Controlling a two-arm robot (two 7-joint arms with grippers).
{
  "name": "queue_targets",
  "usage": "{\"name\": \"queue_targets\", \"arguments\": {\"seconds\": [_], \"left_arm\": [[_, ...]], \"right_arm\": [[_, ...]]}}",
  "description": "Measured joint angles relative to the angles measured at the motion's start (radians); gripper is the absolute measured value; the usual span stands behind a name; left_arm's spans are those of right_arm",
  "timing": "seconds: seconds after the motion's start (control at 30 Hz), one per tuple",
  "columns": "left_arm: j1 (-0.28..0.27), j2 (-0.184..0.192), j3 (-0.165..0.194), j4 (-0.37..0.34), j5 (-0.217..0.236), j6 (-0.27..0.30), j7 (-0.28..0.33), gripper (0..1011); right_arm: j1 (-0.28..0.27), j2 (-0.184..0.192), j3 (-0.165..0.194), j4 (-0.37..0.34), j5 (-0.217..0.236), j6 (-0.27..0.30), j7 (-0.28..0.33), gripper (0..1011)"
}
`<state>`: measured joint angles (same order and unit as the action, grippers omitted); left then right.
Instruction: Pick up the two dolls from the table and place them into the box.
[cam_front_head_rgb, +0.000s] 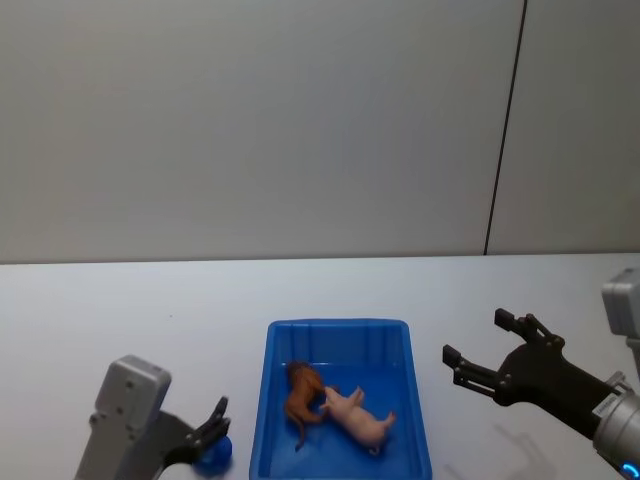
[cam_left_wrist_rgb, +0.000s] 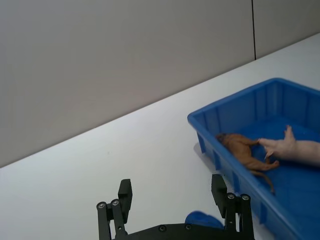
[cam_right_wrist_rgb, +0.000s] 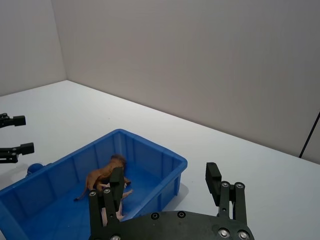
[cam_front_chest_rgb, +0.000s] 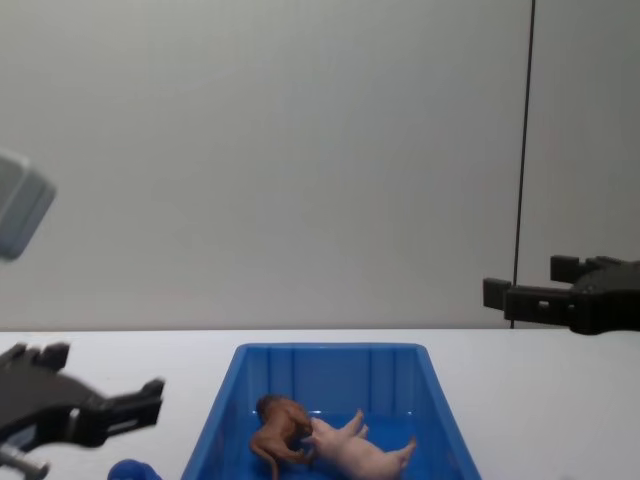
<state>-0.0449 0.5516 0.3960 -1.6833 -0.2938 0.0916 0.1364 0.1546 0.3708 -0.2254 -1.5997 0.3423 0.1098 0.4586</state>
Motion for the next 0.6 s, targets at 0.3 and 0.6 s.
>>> {"name": "queue_targets", "arguments": {"seconds": [0.3,0.6], "left_arm": [[0.022,0.016,-0.008,0.060,-0.025,-0.041,-0.052,1001],[0.015,0.002,-0.007,0.140,-0.043,-0.082,-0.126,1001]], "right_arm": [[-0.002,0.001,0.001,-0.001,0.001,-0.002,0.000,1001],[-0.002,0.002,0.002,-0.002,0.002,-0.003,0.000,1001]]}}
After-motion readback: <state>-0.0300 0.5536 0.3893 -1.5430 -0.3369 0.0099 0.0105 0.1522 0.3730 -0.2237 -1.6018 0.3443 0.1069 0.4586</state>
